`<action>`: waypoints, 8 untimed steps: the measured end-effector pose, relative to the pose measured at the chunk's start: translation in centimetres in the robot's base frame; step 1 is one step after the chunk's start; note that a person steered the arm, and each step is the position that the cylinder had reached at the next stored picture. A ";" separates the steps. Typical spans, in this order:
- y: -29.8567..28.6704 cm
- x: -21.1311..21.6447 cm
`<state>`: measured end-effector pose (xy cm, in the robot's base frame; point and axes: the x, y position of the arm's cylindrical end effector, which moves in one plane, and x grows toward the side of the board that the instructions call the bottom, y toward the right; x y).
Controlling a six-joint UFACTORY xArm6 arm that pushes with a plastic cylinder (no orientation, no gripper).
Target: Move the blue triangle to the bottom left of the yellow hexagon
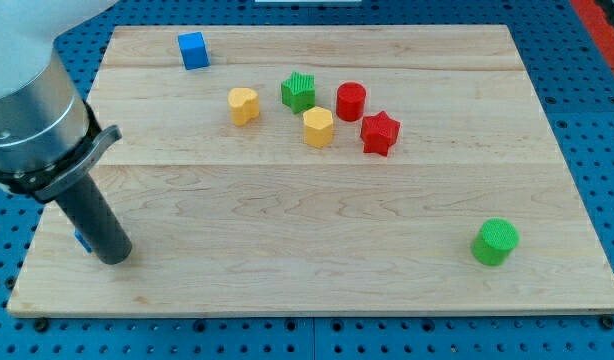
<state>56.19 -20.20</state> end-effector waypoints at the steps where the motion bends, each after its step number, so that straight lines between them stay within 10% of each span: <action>1: -6.1 0.1; 3: -4.0 -3.5; 6: 5.5 1.8; 8: 5.7 -5.1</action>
<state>51.12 -14.47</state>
